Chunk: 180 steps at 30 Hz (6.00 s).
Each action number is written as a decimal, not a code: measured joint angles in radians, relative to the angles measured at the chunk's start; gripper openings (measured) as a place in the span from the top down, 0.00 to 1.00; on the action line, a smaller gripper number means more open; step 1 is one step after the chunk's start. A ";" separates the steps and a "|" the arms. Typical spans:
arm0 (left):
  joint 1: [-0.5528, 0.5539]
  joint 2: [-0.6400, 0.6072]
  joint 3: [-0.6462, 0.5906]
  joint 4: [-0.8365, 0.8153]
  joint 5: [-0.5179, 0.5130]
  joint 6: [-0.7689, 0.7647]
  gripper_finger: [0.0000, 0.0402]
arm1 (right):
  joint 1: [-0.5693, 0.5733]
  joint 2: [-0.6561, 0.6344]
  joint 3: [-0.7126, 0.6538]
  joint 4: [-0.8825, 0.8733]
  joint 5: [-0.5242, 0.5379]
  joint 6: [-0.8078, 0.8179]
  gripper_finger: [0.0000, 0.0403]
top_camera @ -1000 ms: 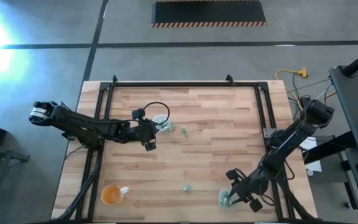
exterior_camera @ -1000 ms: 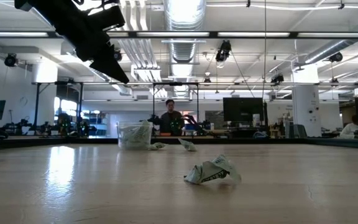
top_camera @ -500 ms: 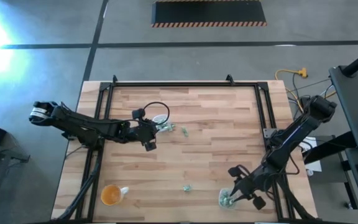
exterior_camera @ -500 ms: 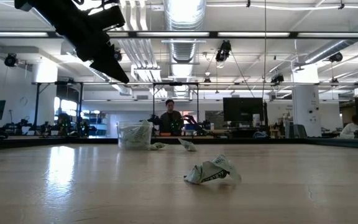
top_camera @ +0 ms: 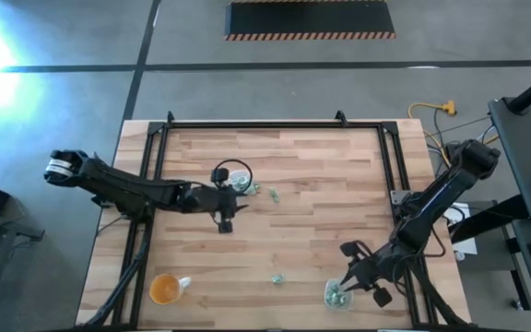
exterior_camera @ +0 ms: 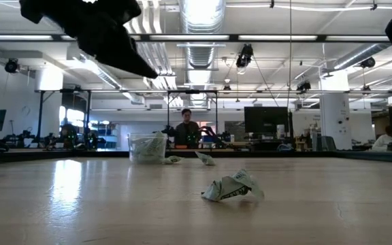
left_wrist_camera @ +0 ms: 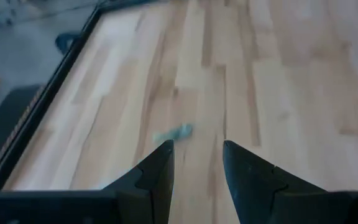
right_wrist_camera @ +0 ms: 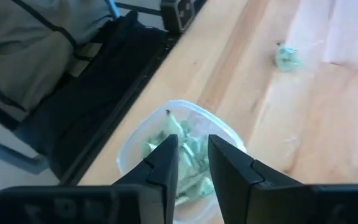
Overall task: Pick and place Stevia / Truvia into bins
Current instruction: Put the stevia packet into the top transparent container
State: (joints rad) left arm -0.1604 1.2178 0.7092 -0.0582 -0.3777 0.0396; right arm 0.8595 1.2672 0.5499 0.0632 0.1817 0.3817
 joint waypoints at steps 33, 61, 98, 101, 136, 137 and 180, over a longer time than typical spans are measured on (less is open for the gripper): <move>0.220 0.663 0.581 -0.341 0.190 0.438 0.70 | 0.026 -0.041 0.000 -0.015 0.031 0.015 0.83; 0.291 0.769 0.581 -0.271 0.271 0.518 0.70 | 0.026 -0.041 -0.003 -0.014 0.031 0.015 0.83; 0.271 0.443 0.493 -0.432 0.019 0.307 1.00 | 0.026 -0.041 -0.035 -0.015 0.054 0.053 0.83; 0.271 0.393 0.434 -0.440 -0.009 0.276 1.00 | 0.026 -0.041 -0.041 -0.014 0.055 0.070 0.83; 0.279 0.312 0.218 -0.405 -0.049 0.157 0.99 | 0.026 -0.041 -0.041 0.002 0.057 0.071 0.83; 0.279 0.313 0.218 -0.405 -0.048 0.157 0.98 | 0.026 -0.041 -0.041 0.002 0.057 0.072 0.83; 0.275 0.415 0.218 -0.352 -0.128 0.129 0.65 | 0.026 -0.041 -0.042 0.001 0.080 0.071 0.83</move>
State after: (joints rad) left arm 0.1148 1.6324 0.9268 -0.4099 -0.5056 0.1687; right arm 0.8852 1.2263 0.5079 0.0641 0.2615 0.4527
